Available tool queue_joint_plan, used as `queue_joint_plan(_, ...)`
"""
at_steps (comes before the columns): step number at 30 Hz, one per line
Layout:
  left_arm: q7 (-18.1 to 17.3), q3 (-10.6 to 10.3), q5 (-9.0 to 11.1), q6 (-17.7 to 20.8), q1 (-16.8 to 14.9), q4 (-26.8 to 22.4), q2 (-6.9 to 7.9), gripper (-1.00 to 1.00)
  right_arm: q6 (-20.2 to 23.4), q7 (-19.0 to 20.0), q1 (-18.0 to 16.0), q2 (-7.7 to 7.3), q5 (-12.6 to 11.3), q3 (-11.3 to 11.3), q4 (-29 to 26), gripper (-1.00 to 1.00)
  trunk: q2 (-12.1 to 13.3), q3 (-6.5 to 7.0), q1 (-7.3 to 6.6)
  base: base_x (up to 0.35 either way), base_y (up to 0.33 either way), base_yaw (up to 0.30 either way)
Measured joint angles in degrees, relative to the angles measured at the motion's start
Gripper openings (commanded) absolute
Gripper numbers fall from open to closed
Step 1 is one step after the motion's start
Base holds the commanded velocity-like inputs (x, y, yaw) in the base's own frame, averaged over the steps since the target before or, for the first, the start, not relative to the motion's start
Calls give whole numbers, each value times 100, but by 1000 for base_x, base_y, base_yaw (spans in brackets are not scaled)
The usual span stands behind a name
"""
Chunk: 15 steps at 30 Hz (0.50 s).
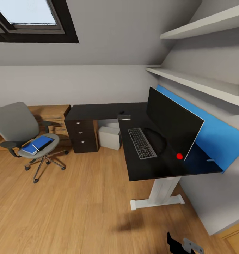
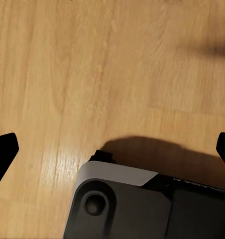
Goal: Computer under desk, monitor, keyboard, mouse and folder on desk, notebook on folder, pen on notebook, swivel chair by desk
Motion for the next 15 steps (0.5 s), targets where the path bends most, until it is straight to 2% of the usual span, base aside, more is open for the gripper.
queue_joint_plan(1, -19, -23, -8, -8, 0, -2, -6, 100, -1, -8, 0, 117, 18, 21, 3, 100, -2, 0, -1, 0, 175, 269)
queue_joint_plan(4, -25, -14, -1, -7, 0, 2, 4, 100, -1, -9, 1, 178, 20, 17, 7, 100, 0, 0, -1, 64, 275, 276)
queue_joint_plan(6, -25, -12, 1, -7, 0, 18, 6, 100, -2, -9, 1, 183, 82, 57, 9, 100, 0, -1, -2, 179, 279, 279)
queue_joint_plan(10, -25, -12, 7, -10, 2, 74, 12, 100, -14, -8, 1, 191, 394, 201, 27, 100, -1, -1, -2, 242, 248, 279)
queue_joint_plan(15, -25, -5, 9, -7, 0, 84, 17, 100, -16, -8, 1, 196, 486, 227, 33, 100, -1, -10, -3, 266, 231, 279)
